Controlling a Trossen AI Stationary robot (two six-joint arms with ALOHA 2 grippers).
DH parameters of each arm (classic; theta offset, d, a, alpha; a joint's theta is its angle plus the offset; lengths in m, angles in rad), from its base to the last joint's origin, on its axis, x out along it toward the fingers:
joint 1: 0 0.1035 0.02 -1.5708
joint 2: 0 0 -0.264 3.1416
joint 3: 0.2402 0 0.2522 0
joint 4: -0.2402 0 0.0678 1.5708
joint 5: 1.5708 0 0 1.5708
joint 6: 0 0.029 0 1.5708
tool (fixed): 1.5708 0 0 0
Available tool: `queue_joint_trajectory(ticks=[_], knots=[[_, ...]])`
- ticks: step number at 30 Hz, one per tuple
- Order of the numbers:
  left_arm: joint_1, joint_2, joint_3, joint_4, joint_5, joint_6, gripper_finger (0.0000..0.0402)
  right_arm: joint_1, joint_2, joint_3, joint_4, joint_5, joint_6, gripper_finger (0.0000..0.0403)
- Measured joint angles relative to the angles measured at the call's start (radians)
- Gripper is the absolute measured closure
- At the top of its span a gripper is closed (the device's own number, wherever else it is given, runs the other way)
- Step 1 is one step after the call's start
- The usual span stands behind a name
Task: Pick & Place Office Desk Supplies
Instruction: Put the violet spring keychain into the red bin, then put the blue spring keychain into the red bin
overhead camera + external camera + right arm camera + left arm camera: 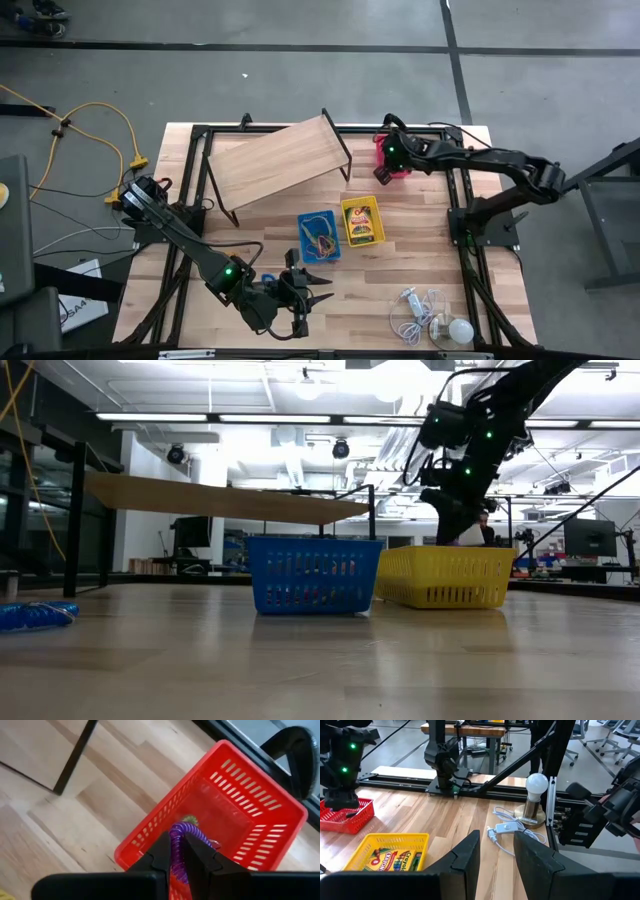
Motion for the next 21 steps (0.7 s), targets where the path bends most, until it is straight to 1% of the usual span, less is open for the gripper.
queue_joint_trajectory(ticks=[13, 16, 21], knots=[[0.000, 0.000, 0.000, 0.000, 0.000, 0.000, 0.0289, 0.002, 0.009, 0.000, 0.002, 0.005, 0.004, 0.0372], [0.000, 0.000, 0.000, 0.000, 0.000, 0.000, 0.0289, 0.002, 0.009, 0.000, 0.002, 0.000, 0.008, 0.0359], [0.000, 0.000, 0.000, 0.000, 0.000, 0.000, 0.0289, 0.002, 0.009, 0.000, 0.002, 0.001, 0.012, 0.0318]])
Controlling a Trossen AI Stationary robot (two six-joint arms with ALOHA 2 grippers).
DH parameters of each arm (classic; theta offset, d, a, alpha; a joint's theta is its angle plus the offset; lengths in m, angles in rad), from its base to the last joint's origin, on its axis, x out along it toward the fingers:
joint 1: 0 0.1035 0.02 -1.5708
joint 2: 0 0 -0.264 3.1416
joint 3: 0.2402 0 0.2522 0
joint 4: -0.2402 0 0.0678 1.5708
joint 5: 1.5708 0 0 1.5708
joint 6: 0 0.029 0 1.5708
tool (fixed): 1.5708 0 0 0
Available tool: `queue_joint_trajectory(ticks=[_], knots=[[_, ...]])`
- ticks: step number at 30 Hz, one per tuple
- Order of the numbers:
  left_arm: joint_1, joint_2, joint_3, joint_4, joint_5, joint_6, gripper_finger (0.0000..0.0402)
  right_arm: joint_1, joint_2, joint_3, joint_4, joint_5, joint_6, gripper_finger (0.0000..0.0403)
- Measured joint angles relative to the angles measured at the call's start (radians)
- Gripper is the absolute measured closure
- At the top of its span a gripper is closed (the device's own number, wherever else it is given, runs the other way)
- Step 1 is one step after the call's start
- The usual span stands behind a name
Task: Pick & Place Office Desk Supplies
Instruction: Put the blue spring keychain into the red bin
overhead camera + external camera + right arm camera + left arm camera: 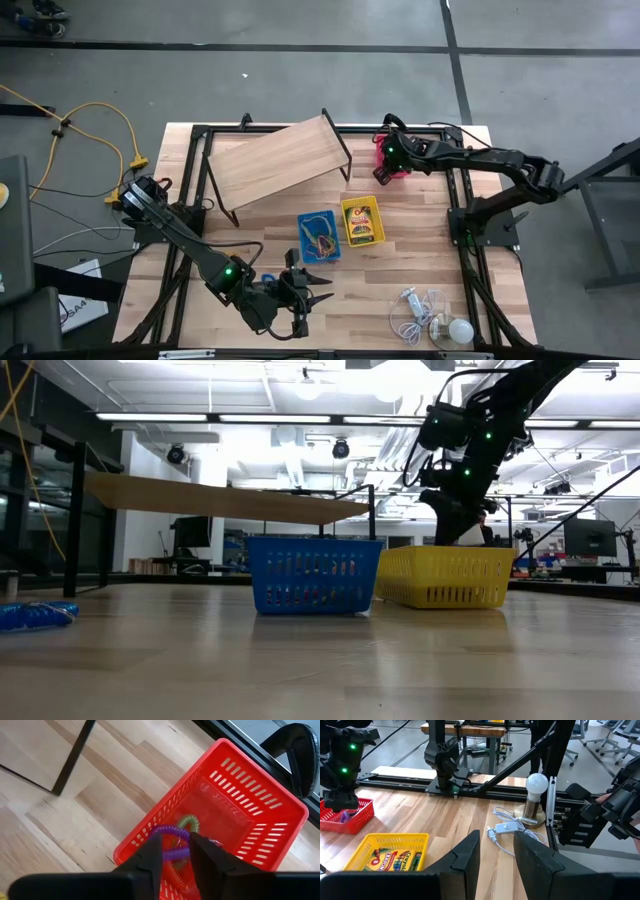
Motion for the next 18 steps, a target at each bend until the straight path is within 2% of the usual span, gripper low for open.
queue_joint_trajectory(ticks=[5, 12, 18], knots=[[0.000, 0.000, 0.000, 0.000, 0.000, 0.000, 0.0289, 0.000, 0.000, 0.000, 0.000, 0.000, 0.003, 0.0295], [0.000, 0.000, 0.000, 0.000, 0.000, 0.000, 0.0289, 0.000, 0.000, 0.000, 0.000, -0.003, 0.016, 0.0294], [0.000, 0.000, 0.000, 0.000, 0.000, 0.000, 0.0289, 0.000, 0.000, 0.000, 0.010, -0.096, 0.027, 0.0297]])
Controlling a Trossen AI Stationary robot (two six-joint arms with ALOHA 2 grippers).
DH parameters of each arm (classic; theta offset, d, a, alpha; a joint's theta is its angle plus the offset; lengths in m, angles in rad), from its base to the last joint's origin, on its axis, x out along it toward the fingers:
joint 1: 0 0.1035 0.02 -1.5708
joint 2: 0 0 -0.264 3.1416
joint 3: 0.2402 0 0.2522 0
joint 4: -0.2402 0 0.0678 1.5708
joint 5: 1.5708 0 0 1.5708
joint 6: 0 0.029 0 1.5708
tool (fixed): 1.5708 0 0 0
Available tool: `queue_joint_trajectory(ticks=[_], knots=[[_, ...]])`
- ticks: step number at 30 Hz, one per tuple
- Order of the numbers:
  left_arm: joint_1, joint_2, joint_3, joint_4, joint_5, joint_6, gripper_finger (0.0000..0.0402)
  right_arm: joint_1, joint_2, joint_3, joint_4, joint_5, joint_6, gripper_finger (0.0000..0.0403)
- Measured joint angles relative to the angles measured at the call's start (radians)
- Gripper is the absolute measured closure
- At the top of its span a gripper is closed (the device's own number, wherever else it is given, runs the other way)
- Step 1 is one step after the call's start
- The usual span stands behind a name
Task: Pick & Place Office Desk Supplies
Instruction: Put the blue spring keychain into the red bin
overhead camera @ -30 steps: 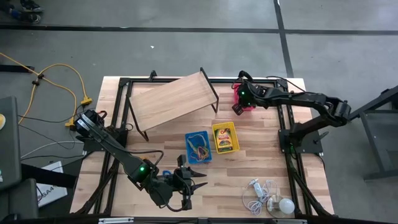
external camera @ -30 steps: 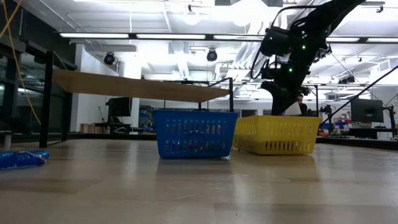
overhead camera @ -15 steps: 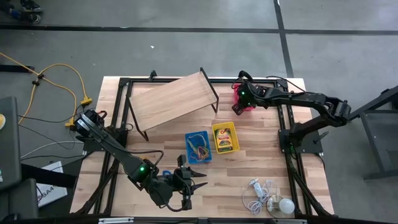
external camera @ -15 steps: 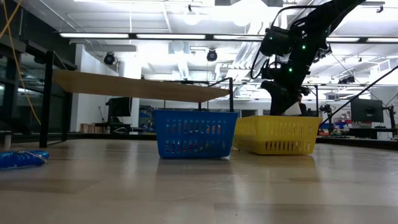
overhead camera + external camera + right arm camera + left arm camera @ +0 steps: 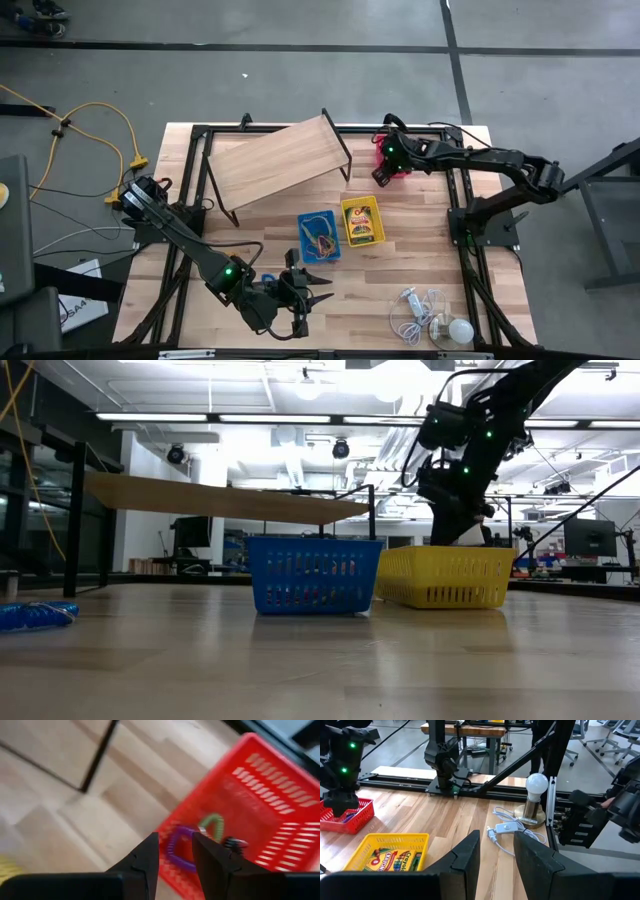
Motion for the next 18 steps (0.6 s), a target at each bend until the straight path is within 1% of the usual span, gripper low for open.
queue_joint_trajectory(ticks=[5, 10, 12, 18], knots=[[0.000, 0.000, 0.000, 0.000, 0.000, 0.000, 0.0289, 0.021, -0.004, 0.000, 0.025, -0.121, 0.000, 0.0298], [0.000, 0.000, 0.000, 0.000, 0.000, 0.000, 0.0289, 0.100, -0.004, 0.000, 0.076, -0.203, 0.000, 0.0298], [0.000, 0.000, 0.000, 0.000, 0.000, 0.000, 0.0289, 0.144, -0.004, 0.000, 0.100, -0.219, 0.000, 0.0298], [0.000, 0.000, 0.000, 0.000, 0.000, 0.000, 0.0289, 0.322, -0.005, 0.000, 0.174, -0.218, 0.007, 0.0298]])
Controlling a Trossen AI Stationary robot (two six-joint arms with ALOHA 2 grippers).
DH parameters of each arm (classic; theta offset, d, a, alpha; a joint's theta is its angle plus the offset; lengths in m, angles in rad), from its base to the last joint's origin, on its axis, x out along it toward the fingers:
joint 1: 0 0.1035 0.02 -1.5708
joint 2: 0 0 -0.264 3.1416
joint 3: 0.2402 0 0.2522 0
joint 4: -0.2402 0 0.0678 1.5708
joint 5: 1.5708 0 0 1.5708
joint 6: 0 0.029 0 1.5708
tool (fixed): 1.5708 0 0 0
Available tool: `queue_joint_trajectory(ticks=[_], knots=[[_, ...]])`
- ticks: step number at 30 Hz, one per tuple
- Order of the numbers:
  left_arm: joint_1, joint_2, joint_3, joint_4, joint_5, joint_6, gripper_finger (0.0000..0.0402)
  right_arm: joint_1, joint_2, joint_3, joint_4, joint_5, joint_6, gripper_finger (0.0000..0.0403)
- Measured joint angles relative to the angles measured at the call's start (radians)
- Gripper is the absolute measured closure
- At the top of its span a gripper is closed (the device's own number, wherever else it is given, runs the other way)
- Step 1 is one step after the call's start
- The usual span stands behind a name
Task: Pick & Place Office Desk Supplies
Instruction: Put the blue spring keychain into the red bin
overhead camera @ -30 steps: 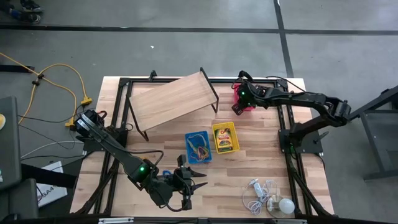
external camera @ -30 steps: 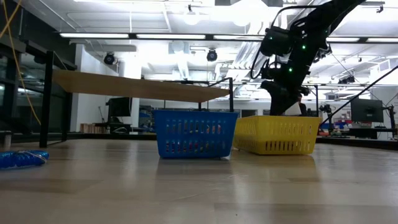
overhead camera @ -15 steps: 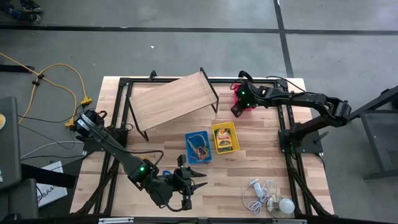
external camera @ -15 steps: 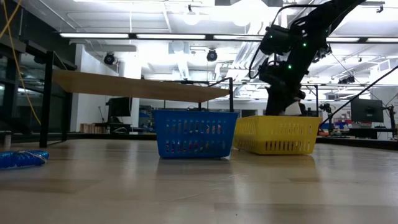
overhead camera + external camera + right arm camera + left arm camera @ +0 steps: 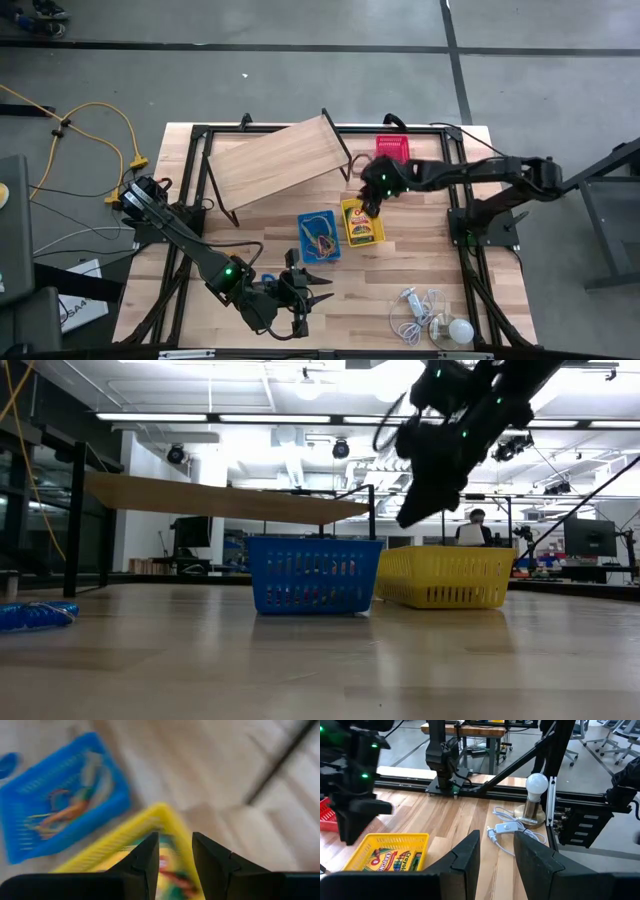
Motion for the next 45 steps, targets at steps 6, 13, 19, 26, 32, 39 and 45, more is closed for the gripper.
queue_joint_trajectory(ticks=[6, 13, 19, 26, 32, 39, 45], knots=[[0.000, 0.000, 0.000, 0.000, 0.000, 0.000, 0.0289, 0.205, 0.000, 0.000, 0.105, 0.014, 0.008, 0.0298], [0.000, 0.000, 0.000, 0.000, 0.000, 0.000, 0.0289, 0.414, 0.000, 0.000, 0.185, 0.101, -0.015, 0.0298], [0.000, 0.000, 0.000, 0.000, 0.000, 0.000, 0.0289, 0.542, 0.005, 0.000, 0.186, 0.174, -0.011, 0.0298], [0.000, 0.000, 0.000, 0.000, 0.000, 0.000, 0.0289, 0.591, 0.005, 0.000, 0.188, 0.199, -0.004, 0.0298], [0.000, 0.000, 0.000, 0.000, 0.000, 0.000, 0.0289, 0.589, 0.005, 0.000, 0.190, 0.199, -0.006, 0.0298], [0.000, 0.000, 0.000, 0.000, 0.000, 0.000, 0.0289, 0.588, 0.005, 0.000, 0.206, 0.199, -0.007, 0.0298], [0.000, 0.000, 0.000, 0.000, 0.000, 0.000, 0.0289, 0.588, 0.006, 0.000, 0.205, 0.186, -0.011, 0.0298]])
